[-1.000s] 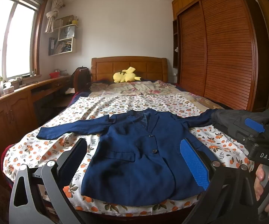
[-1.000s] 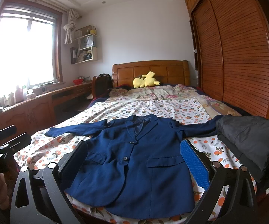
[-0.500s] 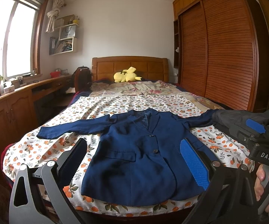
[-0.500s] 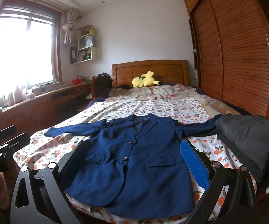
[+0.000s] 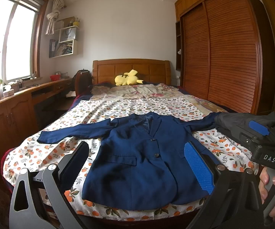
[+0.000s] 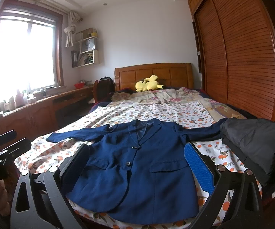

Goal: Fold large clothes

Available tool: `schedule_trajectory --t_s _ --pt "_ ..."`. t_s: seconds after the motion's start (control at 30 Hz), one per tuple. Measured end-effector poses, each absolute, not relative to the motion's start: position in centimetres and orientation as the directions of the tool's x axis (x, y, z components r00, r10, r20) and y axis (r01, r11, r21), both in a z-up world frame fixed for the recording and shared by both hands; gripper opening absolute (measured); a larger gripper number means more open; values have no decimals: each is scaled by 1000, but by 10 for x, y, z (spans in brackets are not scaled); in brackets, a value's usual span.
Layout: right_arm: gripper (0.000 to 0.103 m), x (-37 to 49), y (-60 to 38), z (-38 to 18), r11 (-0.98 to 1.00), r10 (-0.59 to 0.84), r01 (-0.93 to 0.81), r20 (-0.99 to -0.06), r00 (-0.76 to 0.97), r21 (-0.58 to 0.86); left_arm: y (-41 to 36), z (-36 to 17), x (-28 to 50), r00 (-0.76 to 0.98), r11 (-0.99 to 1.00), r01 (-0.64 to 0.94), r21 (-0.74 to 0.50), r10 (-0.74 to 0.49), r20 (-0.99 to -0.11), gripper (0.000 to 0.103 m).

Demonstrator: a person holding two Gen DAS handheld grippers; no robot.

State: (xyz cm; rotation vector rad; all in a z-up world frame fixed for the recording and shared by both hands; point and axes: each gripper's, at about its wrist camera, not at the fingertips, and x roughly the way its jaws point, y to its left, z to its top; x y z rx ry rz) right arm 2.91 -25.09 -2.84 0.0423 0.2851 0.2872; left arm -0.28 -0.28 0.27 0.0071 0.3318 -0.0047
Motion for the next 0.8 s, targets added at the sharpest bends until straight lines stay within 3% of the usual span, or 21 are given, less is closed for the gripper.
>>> schedule_trajectory --t_s 0.8 --pt "96 23 -249 -23 957 290 -277 -261 921 85 -8 11 -12 949 1000 9 9 -5 -315 101"
